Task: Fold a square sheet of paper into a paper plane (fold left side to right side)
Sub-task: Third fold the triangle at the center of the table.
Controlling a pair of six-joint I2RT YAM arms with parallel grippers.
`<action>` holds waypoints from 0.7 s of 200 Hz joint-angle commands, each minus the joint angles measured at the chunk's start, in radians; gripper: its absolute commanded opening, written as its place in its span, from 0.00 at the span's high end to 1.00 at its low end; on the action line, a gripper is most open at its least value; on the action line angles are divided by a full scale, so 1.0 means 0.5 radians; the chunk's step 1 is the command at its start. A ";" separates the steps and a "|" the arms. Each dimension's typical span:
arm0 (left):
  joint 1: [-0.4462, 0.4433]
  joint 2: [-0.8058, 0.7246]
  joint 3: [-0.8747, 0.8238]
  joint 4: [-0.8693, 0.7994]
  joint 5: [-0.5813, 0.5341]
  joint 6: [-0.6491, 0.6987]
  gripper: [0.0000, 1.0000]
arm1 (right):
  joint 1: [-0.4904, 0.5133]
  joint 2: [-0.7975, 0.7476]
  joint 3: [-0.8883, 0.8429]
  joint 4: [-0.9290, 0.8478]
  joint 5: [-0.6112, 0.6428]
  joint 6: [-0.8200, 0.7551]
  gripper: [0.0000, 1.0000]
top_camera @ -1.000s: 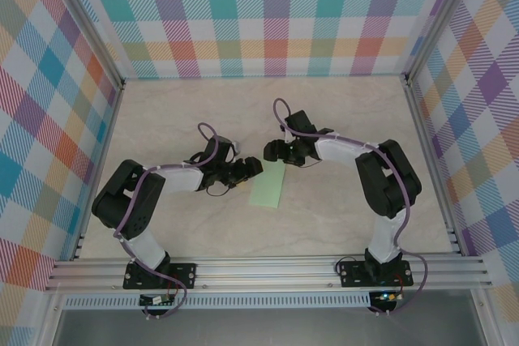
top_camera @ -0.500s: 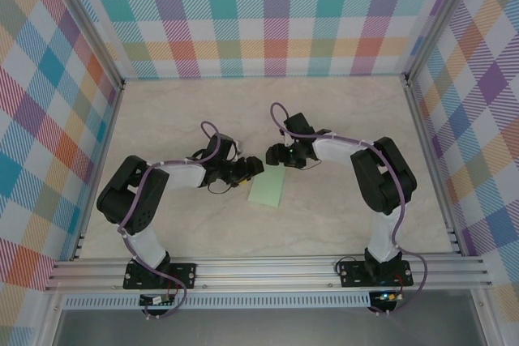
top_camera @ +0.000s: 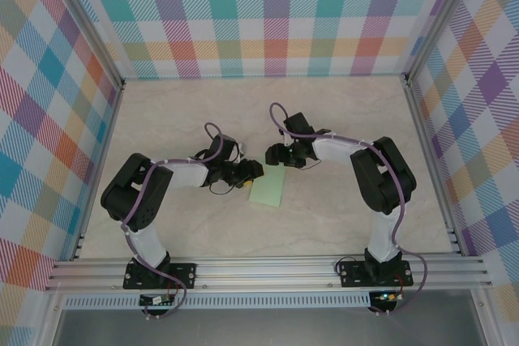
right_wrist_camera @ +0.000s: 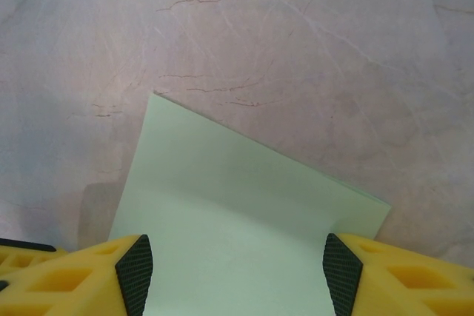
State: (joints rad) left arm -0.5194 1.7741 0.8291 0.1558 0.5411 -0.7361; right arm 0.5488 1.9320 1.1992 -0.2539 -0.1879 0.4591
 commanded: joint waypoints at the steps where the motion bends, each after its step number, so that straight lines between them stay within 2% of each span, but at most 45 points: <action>1: -0.020 -0.003 -0.009 -0.051 0.021 0.010 0.59 | -0.014 0.007 0.032 0.003 -0.005 -0.054 0.34; 47: -0.029 -0.011 -0.032 -0.048 0.007 0.000 0.80 | -0.015 -0.120 0.012 0.079 -0.007 -0.164 0.22; 87: -0.055 -0.016 -0.027 -0.029 0.013 -0.037 0.96 | -0.010 -0.483 -0.186 0.154 0.072 -0.323 0.15; 114: -0.071 -0.021 0.001 -0.053 0.013 -0.075 1.00 | 0.057 -0.842 -0.507 0.216 0.128 -0.464 0.14; 140: -0.084 -0.018 0.028 -0.078 0.012 -0.110 1.00 | 0.279 -1.187 -0.871 0.326 0.291 -0.593 0.14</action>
State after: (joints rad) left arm -0.5438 1.7741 0.8219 0.1448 0.5388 -0.7681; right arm 0.5934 1.4448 0.8944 -0.1440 -0.1127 0.2623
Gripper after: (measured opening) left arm 0.043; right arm 0.862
